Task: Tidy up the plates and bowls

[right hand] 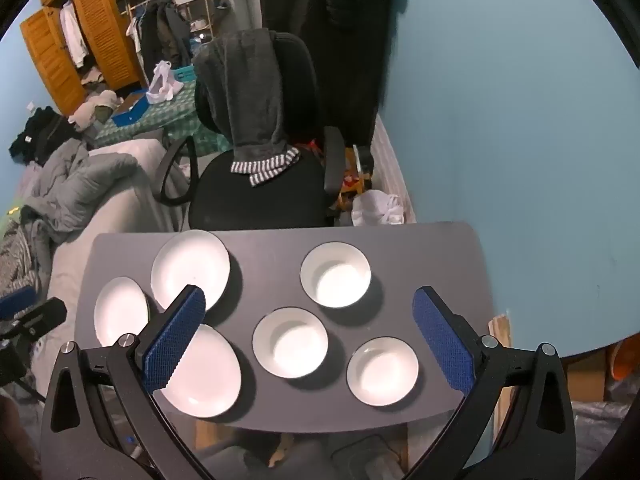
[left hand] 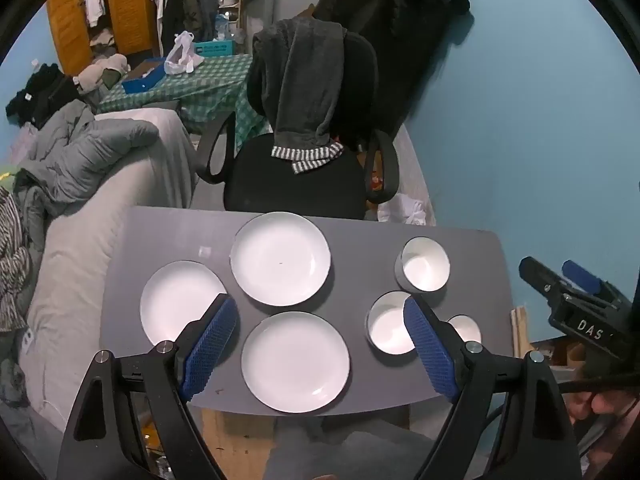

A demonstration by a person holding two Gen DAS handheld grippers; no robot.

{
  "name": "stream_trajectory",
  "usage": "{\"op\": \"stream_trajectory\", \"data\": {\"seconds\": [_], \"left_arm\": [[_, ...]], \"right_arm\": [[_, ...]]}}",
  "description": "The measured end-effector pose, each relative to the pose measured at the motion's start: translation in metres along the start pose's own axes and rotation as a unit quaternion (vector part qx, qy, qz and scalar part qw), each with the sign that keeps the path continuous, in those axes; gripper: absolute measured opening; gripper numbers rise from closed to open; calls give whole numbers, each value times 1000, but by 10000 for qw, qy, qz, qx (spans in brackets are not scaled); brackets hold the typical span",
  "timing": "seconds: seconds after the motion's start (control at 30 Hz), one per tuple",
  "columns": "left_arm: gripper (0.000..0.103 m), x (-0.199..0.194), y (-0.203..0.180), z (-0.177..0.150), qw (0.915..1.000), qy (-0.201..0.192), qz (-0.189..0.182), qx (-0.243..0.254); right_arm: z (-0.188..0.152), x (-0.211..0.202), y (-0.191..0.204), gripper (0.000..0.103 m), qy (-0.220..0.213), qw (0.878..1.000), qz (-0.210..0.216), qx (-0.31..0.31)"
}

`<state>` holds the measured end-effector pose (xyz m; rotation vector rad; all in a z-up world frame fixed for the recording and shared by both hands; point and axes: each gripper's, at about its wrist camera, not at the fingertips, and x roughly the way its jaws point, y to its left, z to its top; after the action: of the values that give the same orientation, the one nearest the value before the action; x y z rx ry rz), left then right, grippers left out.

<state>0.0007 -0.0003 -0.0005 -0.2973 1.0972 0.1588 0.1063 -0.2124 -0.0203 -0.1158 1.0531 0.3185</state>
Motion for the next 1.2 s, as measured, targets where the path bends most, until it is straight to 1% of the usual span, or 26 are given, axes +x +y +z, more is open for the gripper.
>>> {"op": "stream_trajectory", "data": {"seconds": [0.03,0.07,0.17,0.27,0.33,0.37,0.53,0.57,0.7,1.2], "left_arm": [[87,1,0,0,10000,24,-24,-13],[87,-4,8,-2,9996,-73,-231,-117],[87,-5,14,-4,9998,-46,-180,-116],[87,-6,19,-5,9998,25,-218,-32],[87,-3,13,0,9999,-86,-70,-89],[87,-4,13,0,9999,-113,-60,-78],[87,-3,10,0,9998,-105,-104,-110],[87,-7,16,-1,9997,-113,-137,-141],[87,-9,19,0,9997,-85,-181,-159],[87,-6,21,1,9995,-42,-223,-226]], "right_arm": [[0,0,1,101,15,10000,-12,-7],[0,0,1,101,36,10000,-25,-12],[1,0,2,101,9,10000,-17,-9],[1,-1,2,101,6,10000,-11,0],[1,-1,3,101,6,10000,15,10],[0,-1,1,101,5,10000,21,14],[0,2,5,101,7,10000,10,0],[-1,2,5,101,1,10000,9,-3],[1,3,10,101,8,10000,0,-2],[-1,1,15,101,27,10000,21,31]]}}
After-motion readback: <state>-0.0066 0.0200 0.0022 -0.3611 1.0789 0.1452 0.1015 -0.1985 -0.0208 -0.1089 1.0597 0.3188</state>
